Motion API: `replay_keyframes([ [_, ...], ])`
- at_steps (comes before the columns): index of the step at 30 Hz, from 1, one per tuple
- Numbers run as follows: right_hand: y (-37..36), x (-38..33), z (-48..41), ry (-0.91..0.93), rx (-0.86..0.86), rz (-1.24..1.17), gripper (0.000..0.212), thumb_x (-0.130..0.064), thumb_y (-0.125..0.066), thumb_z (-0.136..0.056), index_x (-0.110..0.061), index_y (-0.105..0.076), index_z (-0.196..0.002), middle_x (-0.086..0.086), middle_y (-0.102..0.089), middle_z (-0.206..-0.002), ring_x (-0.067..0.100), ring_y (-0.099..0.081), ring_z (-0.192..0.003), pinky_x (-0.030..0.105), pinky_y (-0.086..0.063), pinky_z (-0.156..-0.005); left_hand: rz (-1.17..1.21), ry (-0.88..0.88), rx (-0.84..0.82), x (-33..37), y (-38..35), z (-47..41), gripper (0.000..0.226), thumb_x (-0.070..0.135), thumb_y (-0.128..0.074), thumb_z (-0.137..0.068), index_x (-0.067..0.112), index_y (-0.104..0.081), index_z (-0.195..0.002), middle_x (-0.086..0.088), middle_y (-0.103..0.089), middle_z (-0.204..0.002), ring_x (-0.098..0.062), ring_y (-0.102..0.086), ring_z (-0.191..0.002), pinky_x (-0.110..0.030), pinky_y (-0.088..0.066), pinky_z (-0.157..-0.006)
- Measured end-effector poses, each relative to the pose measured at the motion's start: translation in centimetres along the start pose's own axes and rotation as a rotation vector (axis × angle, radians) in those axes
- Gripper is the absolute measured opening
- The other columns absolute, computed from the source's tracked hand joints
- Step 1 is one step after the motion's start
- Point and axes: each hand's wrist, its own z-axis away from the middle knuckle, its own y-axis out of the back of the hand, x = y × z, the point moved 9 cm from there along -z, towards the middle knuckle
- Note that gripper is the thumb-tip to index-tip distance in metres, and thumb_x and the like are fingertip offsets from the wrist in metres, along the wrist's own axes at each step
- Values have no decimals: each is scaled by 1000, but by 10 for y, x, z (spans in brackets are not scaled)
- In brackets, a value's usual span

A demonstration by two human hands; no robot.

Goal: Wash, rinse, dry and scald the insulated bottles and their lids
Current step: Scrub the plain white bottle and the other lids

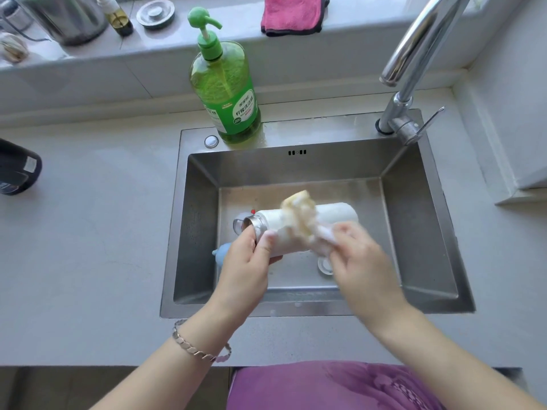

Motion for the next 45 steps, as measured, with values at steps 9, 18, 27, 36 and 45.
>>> replay_keyframes([
  [9, 22, 2, -15, 13, 102, 202, 24, -19, -52, -90, -20, -69, -107, -8, -56, -129, 22, -62, -96, 32, -47, -66, -135, -96, -21, 24, -9, -7, 41, 31, -40, -94, -6, -58, -101, -23, -64, -100, -32, -61, -96, -51, -48, -89],
  [18, 33, 6, -18, 41, 154, 143, 41, -10, -48, -88, -30, -61, -122, -8, -62, -125, 15, -55, -103, 23, -31, -60, -67, -88, -27, 25, -13, -10, 27, 17, -39, -100, 0, -60, -100, -16, -66, -100, -26, -62, -98, -44, -51, -89],
  [27, 39, 20, -19, -31, 246, 147, 45, -7, -43, -83, -27, -64, -117, -2, -66, -118, 30, -63, -88, 34, -45, -59, 223, 83, 52, 20, -8, -13, 25, 11, -37, -100, 11, -62, -94, -1, -65, -94, -8, -63, -85, -26, -58, -76],
  [36, 36, 31, -13, -81, 286, 135, 51, -7, -38, -75, -25, -66, -114, -2, -66, -117, 37, -64, -79, 34, -46, -54, 272, 98, 64, 16, -9, -12, 26, 11, -40, -99, 11, -65, -92, -3, -68, -96, -17, -65, -92, -29, -59, -75],
  [45, 24, 21, -5, -20, 299, 122, 50, -7, -40, -73, -22, -65, -114, 2, -67, -115, 33, -62, -76, 32, -48, -51, 401, 148, 98, 13, -2, -16, 27, 9, -41, -99, 4, -63, -84, -12, -67, -90, -22, -65, -89, -32, -59, -72],
])
